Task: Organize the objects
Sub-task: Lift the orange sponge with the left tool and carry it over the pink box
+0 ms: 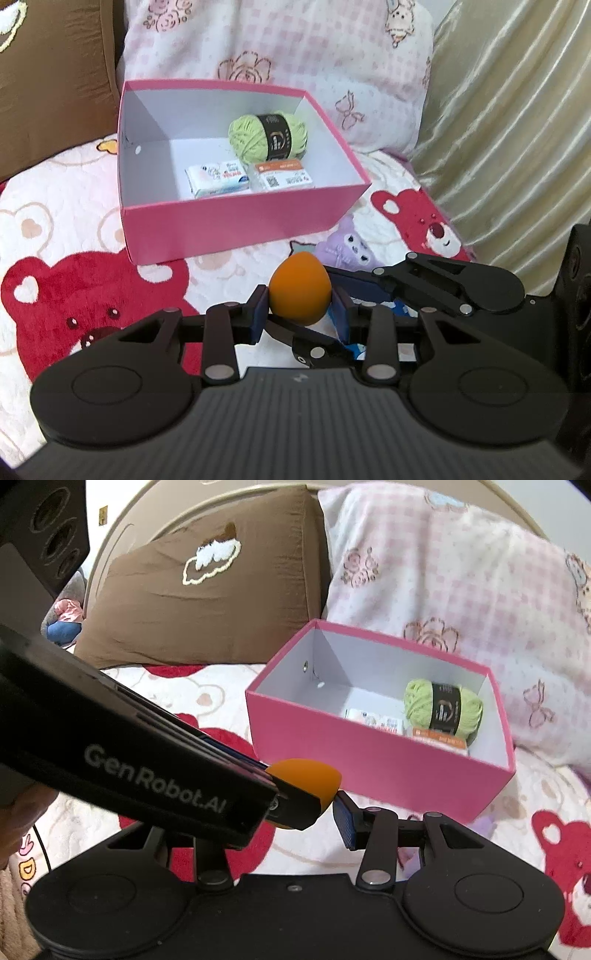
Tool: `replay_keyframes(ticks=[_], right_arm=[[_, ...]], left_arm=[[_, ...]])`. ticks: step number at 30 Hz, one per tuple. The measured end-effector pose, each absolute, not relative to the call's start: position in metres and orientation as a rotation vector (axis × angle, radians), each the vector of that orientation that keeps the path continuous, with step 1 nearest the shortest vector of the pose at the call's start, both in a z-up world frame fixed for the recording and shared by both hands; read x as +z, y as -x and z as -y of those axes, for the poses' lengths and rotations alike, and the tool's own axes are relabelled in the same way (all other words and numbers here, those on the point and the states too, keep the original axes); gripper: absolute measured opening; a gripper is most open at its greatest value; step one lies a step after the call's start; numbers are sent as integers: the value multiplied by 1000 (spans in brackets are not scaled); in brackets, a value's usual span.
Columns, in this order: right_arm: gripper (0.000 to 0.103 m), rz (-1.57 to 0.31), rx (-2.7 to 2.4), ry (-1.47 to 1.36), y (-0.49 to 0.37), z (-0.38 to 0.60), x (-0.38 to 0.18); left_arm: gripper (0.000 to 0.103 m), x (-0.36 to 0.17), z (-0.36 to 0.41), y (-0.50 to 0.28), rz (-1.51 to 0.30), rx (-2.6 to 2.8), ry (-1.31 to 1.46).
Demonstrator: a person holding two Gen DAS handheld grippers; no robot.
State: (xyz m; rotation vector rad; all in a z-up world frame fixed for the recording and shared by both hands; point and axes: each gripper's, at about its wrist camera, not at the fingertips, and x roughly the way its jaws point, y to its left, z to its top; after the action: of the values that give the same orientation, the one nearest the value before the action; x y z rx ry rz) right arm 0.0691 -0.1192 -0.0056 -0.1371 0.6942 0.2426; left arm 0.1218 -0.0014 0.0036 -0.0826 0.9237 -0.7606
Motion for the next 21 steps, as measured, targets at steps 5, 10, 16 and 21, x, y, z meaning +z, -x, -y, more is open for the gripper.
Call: replay_keyframes(ticks=[5, 10, 16, 21], right_arm=[[50, -658, 248, 154, -66, 116, 7], [49, -623, 258, 165, -64, 115, 19], [49, -601, 277, 170, -70, 116, 32], [49, -579, 296, 171, -79, 118, 43]], left_arm=[[34, 18, -7, -122, -894, -773, 112], [34, 31, -14, -125, -878, -786, 143], [34, 46, -19, -135, -870, -783, 169], [34, 61, -19, -144, -866, -776, 160]])
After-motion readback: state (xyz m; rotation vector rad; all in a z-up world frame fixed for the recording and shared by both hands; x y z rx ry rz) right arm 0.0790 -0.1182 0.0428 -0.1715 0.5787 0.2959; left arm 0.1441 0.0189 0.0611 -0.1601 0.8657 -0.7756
